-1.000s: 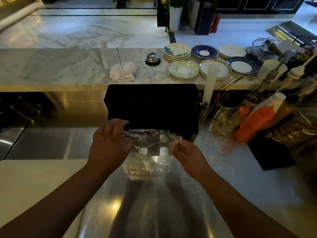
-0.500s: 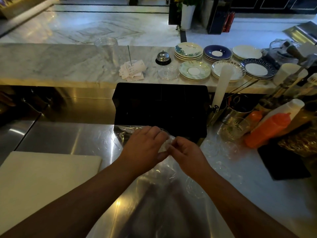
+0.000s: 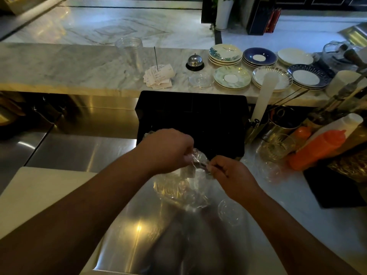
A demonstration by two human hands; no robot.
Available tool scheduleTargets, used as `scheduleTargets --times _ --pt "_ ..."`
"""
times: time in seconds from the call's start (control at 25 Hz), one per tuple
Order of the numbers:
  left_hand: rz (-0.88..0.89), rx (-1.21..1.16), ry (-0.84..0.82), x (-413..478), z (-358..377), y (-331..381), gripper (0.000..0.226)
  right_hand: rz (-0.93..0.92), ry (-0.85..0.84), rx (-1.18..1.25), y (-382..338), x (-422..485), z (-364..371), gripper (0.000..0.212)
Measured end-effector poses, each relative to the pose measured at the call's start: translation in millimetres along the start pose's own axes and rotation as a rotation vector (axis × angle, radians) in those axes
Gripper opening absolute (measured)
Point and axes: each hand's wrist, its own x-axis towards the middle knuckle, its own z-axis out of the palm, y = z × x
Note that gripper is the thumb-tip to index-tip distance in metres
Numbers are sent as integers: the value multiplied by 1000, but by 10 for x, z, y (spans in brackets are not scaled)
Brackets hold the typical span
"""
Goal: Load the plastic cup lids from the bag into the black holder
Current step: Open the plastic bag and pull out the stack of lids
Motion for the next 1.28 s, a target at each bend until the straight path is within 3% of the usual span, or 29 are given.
scheduleTargets --times 0.12,0.24,0.32,0.48,0.64,0.72,0.84,1.04,1.16,1.28 --pt "-18 -10 2 47 -45 68 18 20 -5 61 -3 -53 19 17" --pt "-6 -140 166 -257 256 32 55 44 14 175 -22 -87 123 20" --pt "-11 -93 307 -484 501 -113 69 39 19 209 -38 -83 160 21" --pt "-34 118 495 -497 822 -303 51 26 14 270 -41 -46 193 22" --pt "16 165 571 -255 806 -296 25 47 2 222 -47 -7 230 6" --pt "58 181 579 -180 735 -313 17 79 11 181 -42 17 248 13" --pt "132 147 534 -137 674 -335 22 98 28 221 -26 52 244 8" --pt "196 43 520 -113 759 -186 59 77 54 247 -130 60 224 18" --pt "158 24 572 -104 830 -114 50 54 98 278 -139 89 225 24" --pt "39 29 524 -165 859 -103 35 28 98 254 -135 101 219 24"
